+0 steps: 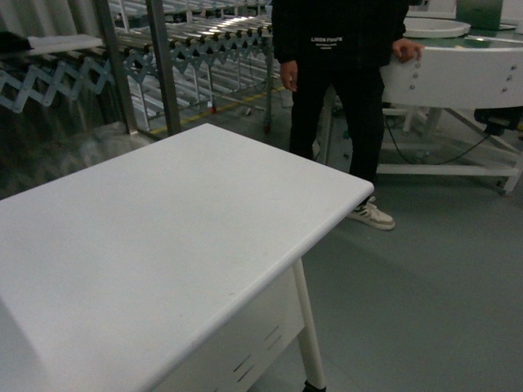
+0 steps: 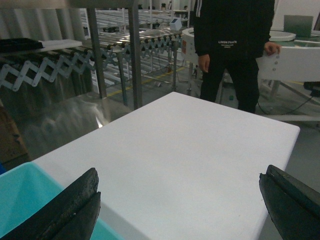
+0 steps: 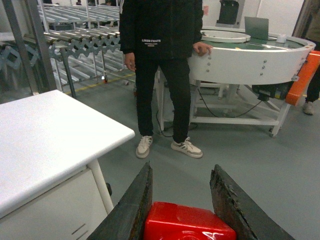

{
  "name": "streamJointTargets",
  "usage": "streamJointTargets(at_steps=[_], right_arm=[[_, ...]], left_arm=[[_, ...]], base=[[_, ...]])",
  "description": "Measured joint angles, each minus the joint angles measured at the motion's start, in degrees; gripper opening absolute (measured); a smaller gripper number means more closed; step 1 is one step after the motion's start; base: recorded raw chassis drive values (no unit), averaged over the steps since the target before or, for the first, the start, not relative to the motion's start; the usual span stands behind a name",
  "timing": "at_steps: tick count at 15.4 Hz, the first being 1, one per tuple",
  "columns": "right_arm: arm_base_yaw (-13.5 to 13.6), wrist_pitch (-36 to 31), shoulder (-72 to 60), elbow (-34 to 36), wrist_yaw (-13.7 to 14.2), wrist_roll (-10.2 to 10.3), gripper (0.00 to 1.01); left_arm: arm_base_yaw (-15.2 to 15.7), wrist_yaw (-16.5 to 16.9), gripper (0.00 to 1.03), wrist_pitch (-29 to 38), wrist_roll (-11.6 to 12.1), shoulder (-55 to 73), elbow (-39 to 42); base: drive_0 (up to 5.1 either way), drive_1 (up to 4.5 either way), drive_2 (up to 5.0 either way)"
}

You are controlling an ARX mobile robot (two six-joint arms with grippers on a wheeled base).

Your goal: Pick red block from blue box to shelf

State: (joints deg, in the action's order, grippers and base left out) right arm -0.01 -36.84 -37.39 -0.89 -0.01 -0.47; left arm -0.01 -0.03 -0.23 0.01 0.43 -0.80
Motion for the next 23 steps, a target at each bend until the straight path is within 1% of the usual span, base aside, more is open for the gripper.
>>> streamJointTargets(at_steps=[23], right_arm=[[0.0, 0.0, 0.02, 0.0, 0.0, 0.0, 0.28]], left_arm=[[0.0, 0.0, 0.98, 0.0, 0.0, 0.0, 0.0]], base=[[-1.5, -1.52, -1.5]])
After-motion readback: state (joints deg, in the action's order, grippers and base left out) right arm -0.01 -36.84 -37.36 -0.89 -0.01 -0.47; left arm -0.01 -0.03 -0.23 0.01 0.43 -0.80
